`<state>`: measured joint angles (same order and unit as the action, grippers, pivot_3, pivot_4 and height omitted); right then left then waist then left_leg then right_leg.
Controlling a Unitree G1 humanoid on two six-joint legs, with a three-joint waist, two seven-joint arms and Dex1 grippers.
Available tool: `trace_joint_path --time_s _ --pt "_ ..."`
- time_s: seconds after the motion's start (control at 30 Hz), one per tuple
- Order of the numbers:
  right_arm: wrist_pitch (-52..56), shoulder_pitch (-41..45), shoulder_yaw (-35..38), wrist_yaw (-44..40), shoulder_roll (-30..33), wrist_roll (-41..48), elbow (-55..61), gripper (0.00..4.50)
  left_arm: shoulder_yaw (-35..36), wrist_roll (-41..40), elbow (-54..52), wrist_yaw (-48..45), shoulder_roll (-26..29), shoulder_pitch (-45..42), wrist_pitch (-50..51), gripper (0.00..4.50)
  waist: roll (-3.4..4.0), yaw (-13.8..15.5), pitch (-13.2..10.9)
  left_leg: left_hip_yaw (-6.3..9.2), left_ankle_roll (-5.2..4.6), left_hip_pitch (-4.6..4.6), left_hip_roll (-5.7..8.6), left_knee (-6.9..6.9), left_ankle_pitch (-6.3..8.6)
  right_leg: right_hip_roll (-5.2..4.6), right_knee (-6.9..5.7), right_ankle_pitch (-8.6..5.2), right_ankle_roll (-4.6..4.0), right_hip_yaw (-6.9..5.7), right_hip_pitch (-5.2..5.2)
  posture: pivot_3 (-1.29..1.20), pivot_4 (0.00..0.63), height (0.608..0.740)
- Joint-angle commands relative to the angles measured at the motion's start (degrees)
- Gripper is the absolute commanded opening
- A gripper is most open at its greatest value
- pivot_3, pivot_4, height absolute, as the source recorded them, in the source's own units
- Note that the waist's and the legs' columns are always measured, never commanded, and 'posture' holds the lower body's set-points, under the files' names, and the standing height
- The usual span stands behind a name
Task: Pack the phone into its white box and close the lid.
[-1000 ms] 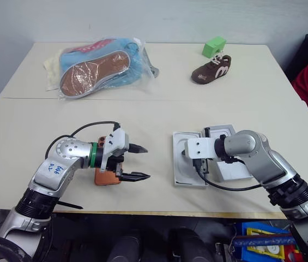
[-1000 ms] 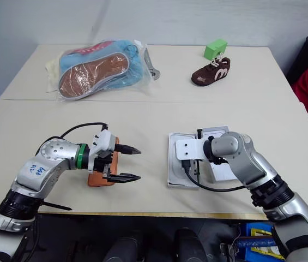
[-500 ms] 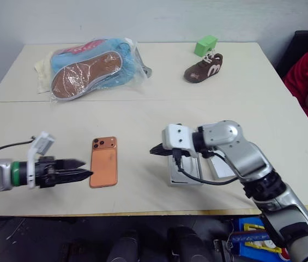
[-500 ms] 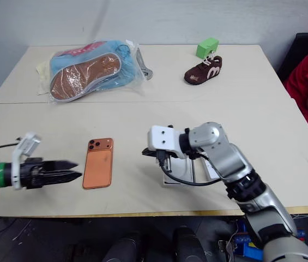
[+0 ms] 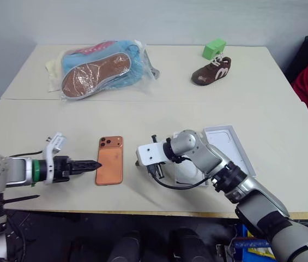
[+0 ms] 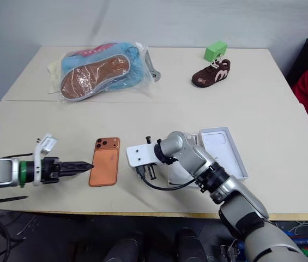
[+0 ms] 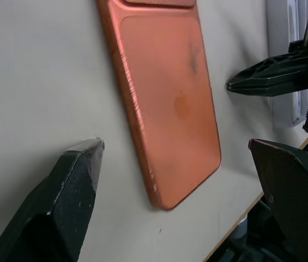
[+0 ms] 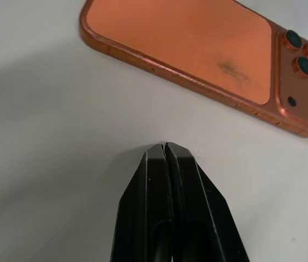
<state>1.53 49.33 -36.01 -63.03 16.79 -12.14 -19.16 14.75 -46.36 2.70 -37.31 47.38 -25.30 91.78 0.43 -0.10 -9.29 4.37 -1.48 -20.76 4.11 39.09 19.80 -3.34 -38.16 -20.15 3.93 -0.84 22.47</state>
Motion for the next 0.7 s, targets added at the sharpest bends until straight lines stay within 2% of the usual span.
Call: trace_joint_path --time_s 0.03,0.1,0.23,0.33,0.47,0.7 --pt "-0.96 0.36 -1.02 0.81 -1.56 -2.19 -2.76 0.03 -8.31 1.95 2.63 4.92 -4.64 -0.91 0.72 4.50 0.26 0.04 0.19 0.01 0.00 0.25 0.04 -0.11 0.00 0.00 0.05 0.00 0.00 0.07 -0.13 0.00 0.150 0.740" --pt "-1.00 0.62 -0.67 1.19 -2.39 -2.59 -3.79 0.03 -10.15 2.06 3.62 5.76 -6.61 -2.00 0.72 4.50 0.62 0.01 0.51 0.13 -0.02 0.66 0.11 -0.26 0.01 0.00 0.17 0.00 0.00 0.23 -0.55 0.00 0.150 0.740" --pt "-0.30 0.78 0.36 1.79 -3.72 -2.71 -4.98 0.03 -12.67 0.47 5.27 7.53 -10.64 -3.82 0.72 4.50 1.07 0.07 1.06 0.58 -0.04 0.72 0.25 -0.27 -0.01 0.03 0.19 0.00 0.01 0.37 -0.75 0.00 0.150 0.740" --pt "0.72 0.35 1.16 1.60 -3.97 -2.29 -4.68 0.03 -11.99 -2.94 6.73 8.40 -13.04 -5.02 0.72 4.50 1.29 0.11 1.43 0.98 -0.04 0.82 0.39 -0.31 -0.01 0.14 0.18 0.00 0.01 0.72 -0.90 0.00 0.150 0.740" --pt "1.54 -0.54 1.88 1.31 -3.29 -2.05 -3.73 0.03 -9.65 -7.44 9.93 10.07 -14.11 -6.35 0.72 4.50 1.11 0.38 1.57 1.44 -0.17 1.23 0.81 -1.01 -0.31 0.05 0.19 -0.01 0.01 1.27 -1.14 0.00 0.150 0.740" --pt "3.69 -2.30 3.55 -0.36 -4.19 -0.35 -0.99 0.03 -8.98 -14.47 12.46 13.73 -13.70 -6.12 0.72 4.50 1.02 0.44 1.62 1.92 -0.25 1.21 1.17 -1.15 -0.35 -0.10 0.14 -0.01 0.04 1.33 -1.14 0.00 0.150 0.740"
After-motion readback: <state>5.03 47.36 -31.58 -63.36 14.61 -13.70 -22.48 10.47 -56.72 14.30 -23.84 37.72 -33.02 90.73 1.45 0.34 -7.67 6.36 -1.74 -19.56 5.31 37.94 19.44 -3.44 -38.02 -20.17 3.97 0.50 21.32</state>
